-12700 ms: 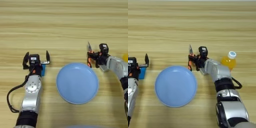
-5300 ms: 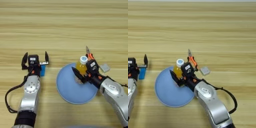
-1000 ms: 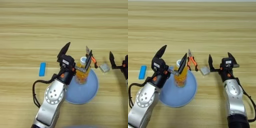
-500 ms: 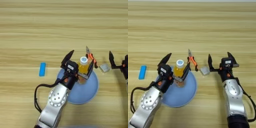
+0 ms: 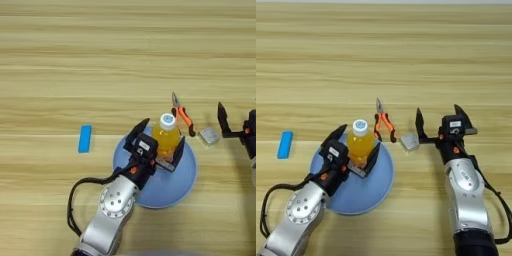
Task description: Move the objects on the table
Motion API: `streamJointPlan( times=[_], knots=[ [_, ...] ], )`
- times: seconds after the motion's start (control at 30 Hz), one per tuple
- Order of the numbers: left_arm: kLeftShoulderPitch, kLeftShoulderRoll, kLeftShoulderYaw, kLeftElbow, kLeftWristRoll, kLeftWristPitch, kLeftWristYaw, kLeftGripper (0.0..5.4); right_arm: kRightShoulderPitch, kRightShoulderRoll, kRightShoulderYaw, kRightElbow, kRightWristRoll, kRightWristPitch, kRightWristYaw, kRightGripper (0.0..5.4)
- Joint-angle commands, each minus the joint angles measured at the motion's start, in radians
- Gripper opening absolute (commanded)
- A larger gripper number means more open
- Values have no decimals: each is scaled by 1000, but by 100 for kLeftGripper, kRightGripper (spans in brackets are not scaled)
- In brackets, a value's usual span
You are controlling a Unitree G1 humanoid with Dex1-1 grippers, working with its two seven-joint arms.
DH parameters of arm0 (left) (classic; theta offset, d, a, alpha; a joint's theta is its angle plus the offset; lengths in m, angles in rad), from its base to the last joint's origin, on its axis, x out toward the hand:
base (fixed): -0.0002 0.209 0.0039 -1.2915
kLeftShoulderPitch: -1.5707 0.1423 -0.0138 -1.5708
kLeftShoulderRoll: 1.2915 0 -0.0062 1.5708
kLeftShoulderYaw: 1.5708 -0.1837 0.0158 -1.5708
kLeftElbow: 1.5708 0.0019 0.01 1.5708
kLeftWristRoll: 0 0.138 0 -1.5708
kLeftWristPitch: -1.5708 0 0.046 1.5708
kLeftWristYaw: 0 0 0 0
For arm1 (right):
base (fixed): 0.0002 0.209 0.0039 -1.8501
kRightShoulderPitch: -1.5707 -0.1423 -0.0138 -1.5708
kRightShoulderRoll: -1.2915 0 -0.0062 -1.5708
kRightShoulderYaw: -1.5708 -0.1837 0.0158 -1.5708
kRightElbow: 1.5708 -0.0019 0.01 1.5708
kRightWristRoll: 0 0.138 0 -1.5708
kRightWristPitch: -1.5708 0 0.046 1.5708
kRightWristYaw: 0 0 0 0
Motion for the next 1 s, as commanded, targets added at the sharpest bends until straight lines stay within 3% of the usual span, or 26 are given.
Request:
streamJointPlan(
  times=[0.03, 0.27, 0.77, 1.0],
  knots=[
    [-22, -33, 7, 30, 2, -12, -3, 540, 2, 3, 5, -12, -4, 11, -3, 540],
    [-26, -36, 8, 44, -6, -21, -11, 540, 2, 2, 4, -11, -3, 12, -3, 540],
    [-15, -38, -8, 36, -25, -48, -56, 378, 5, -1, 2, -11, -3, 12, -2, 540],
    [-15, -36, 0, 30, -25, -51, -55, 341, 5, -2, 2, -10, -4, 14, -2, 540]
  ],
)
